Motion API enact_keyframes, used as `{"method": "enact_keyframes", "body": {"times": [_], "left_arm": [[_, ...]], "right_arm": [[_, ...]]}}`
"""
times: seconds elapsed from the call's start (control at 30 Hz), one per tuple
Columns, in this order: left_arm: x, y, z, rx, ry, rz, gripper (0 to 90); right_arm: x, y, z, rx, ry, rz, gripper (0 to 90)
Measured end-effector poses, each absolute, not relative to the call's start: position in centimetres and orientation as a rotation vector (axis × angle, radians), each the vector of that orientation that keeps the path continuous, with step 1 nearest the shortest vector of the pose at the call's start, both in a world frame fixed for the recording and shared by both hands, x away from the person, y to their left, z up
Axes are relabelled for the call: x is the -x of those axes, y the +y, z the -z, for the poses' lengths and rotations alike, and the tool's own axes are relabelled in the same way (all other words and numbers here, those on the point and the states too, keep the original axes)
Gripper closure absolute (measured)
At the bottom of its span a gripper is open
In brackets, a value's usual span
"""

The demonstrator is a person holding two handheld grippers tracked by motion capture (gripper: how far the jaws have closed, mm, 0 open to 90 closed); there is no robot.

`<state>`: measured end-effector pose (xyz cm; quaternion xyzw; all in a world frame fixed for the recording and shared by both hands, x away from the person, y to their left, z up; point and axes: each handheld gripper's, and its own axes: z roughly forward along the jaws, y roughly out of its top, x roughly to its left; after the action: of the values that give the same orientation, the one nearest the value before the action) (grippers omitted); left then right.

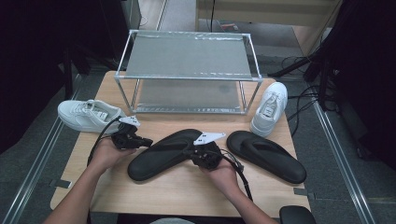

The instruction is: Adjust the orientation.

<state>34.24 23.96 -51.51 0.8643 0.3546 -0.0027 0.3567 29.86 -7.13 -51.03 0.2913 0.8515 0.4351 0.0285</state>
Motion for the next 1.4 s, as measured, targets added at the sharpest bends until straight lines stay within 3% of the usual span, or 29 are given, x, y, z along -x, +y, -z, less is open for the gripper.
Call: {"method": "enact_keyframes", "body": {"times": [0.53,1.4], "left_arm": [[-32.2,23.6,51.5,-2.254,0.891,0.031,90.0],[-29.2,19.6,51.5,-2.307,0.775,0.162,89.9]], "right_arm": [[-31.0,-7.3,50.8,-0.962,2.611,-1.326,90.0],[-33.1,-8.2,50.8,-1.062,2.53,-1.306,90.0]]}}
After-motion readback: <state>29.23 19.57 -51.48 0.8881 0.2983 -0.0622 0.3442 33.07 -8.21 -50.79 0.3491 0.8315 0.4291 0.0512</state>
